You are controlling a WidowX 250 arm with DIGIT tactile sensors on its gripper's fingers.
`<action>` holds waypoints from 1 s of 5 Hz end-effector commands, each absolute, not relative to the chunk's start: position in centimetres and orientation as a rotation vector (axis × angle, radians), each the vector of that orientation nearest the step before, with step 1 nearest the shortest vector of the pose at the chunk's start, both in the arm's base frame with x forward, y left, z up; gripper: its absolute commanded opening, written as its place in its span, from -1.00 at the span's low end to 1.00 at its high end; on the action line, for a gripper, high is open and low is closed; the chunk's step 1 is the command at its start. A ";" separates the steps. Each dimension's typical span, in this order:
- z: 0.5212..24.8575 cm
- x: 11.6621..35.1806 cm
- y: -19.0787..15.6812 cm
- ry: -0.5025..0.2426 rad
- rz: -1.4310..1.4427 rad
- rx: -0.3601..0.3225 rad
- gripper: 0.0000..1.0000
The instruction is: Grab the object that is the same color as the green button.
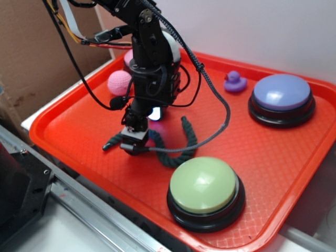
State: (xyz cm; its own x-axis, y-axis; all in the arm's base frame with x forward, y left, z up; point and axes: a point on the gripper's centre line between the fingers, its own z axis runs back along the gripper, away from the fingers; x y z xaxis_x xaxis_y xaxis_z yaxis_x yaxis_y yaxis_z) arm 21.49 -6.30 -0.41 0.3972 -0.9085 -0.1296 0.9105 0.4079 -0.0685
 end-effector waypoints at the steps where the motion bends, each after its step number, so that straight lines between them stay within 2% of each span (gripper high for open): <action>1: -0.4 21.5 -6.3 0.155 -1.152 0.014 -1.00; 2: -0.1 21.5 -6.5 0.146 -1.161 0.019 1.00; 3: 0.3 21.5 -6.4 0.140 -1.116 0.035 -1.00; 5: 0.7 21.5 -6.5 0.143 -1.120 0.057 -1.00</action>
